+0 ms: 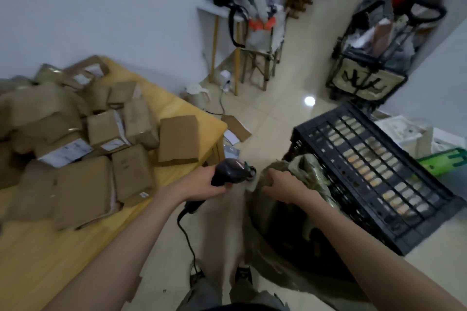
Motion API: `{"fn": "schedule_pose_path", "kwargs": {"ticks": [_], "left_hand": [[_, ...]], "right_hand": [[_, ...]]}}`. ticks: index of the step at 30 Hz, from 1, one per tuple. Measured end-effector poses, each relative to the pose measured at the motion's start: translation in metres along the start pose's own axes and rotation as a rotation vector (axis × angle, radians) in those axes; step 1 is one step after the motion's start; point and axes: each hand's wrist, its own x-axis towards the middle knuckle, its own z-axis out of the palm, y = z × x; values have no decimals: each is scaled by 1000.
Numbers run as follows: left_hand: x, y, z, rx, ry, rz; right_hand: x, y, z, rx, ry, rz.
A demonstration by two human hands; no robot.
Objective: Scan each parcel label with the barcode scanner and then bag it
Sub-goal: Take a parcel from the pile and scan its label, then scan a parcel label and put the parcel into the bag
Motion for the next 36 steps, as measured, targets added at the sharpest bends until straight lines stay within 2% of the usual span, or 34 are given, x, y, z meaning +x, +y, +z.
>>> {"fn": "schedule_pose_path", "kwargs": {"ticks": [7, 11, 16, 21, 29, 36], "left_hand": [[-73, -62, -40, -141, 225, -161], [-122, -102, -54, -212, 343, -209], [-176, -140, -73, -323, 435, -251], [-221, -177, -93, -308, 518, -304], [-278, -218, -137, -280, 582, -329], [-287, -253, -190, -221, 802, -408]], "right_hand": [[19, -108, -20, -110, -22, -238], [28, -173, -16, -295, -39, -320], [38, -246, -5, -359, -64, -429], [39, -317, 14, -404, -32, -515], [38, -415, 29, -384, -38, -614], [46, -492, 17, -283, -27, -658]]}}
